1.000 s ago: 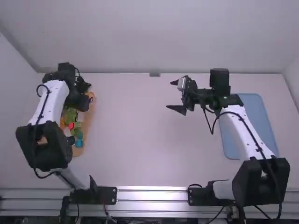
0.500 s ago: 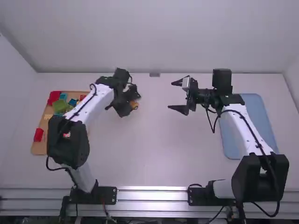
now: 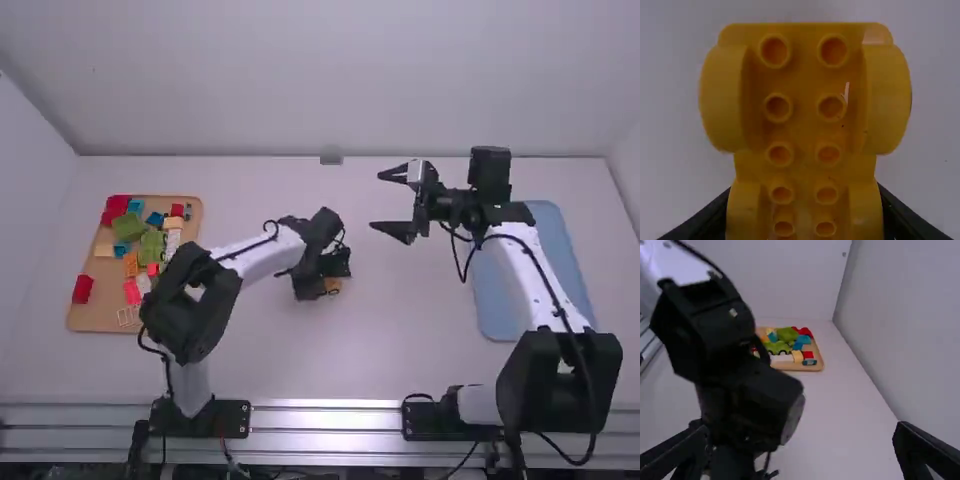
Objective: Assemble lego blocks to make yellow taxi
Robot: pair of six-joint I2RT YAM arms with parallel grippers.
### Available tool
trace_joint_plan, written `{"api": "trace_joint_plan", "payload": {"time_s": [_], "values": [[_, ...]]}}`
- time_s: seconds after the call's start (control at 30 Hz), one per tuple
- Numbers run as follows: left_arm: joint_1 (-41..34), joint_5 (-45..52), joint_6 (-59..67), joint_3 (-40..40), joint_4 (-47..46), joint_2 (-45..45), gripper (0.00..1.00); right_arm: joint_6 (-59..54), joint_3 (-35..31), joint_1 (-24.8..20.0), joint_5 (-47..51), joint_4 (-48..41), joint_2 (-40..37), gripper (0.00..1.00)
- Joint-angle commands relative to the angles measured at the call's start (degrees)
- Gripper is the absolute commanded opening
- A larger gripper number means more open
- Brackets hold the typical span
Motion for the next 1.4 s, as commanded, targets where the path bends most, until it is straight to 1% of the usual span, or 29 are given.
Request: {"api": "trace_joint_plan", "payload": {"time_s": [0.0, 0.13, 0.27, 0.33, 0.37, 0.4, 0.43, 0.47, 0.57, 0.67, 0.8, 0.9, 1.03, 1.1, 1.13, 1.17, 1.37], "values": [[-1.44, 0.35, 2.73, -2.47, 1.20, 0.37, 0.30, 0.57, 1.55, -0.72, -4.24, -0.11, 0.35, 0.99], [-2.47, 0.02, 5.57, -6.29, 6.01, 0.37, 0.34, 0.81, 1.55, -0.81, -4.76, 0.13, 0.35, 0.99], [-2.36, 0.07, 7.04, -8.74, 9.79, 0.37, 0.37, 0.79, 1.55, 0.35, -4.28, -0.11, 0.35, 0.99], [-2.01, 0.68, 8.76, -9.38, 10.34, 0.37, 0.42, 0.79, 1.55, 1.40, -4.22, -0.11, 0.35, 0.99], [-1.95, 0.76, 8.85, -9.40, 10.38, 0.39, 0.48, 0.76, 1.55, 1.55, -4.20, -0.11, 0.35, 0.98], [-1.95, 0.96, 8.83, -9.44, 10.51, 0.37, 0.59, 0.76, 1.55, 1.84, -4.20, -0.09, 0.35, 0.98], [-1.95, 0.85, 8.68, -9.44, 10.67, 0.37, 0.63, 0.76, 1.55, 2.01, -4.20, -0.02, 0.35, 0.99], [-2.19, 0.44, 7.78, -9.22, 10.99, 0.37, 0.99, 0.76, 1.55, 2.32, -4.20, 0.11, 0.35, 0.99], [-2.32, 0.37, 7.80, -7.78, 9.73, 0.13, 0.99, 0.76, 1.55, 2.60, -4.00, 0.09, 0.35, 0.99], [-2.10, 0.72, 7.69, -4.52, 6.49, -1.18, 0.99, 0.81, 1.55, 2.51, -2.16, 0.07, 0.35, 0.99], [0.57, 0.74, 4.46, 1.49, 1.53, -4.35, 0.99, 0.81, 1.55, 4.15, -0.66, 0.28, 0.35, 0.99], [3.85, 0.61, 2.14, 3.58, 0.09, -6.69, 0.99, 0.79, 1.55, 4.90, 0.83, 0.37, 0.33, 0.98], [10.45, 0.48, -3.78, 4.83, 0.09, -10.01, 0.99, 0.81, 1.62, 5.97, 2.05, 0.87, 0.33, 0.98], [15.08, 0.48, -7.87, 4.96, 0.09, -11.78, 0.99, 2.05, 1.62, 5.90, 2.05, 2.05, 0.33, 0.99], [18.67, 0.24, -10.75, 4.94, 0.07, -12.98, 0.99, 2.51, 1.62, 5.68, 1.95, 2.56, 0.33, 0.98], [19.96, -0.17, -12.00, 4.94, 0.07, -13.35, 0.99, 3.04, 1.62, 5.55, 1.95, 2.95, 0.33, 0.99], [36.35, -8.94, -32.79, 4.94, 0.04, -17.20, 0.99, 3.37, 1.60, 5.75, 2.16, 3.43, 0.35, 0.99]]}}
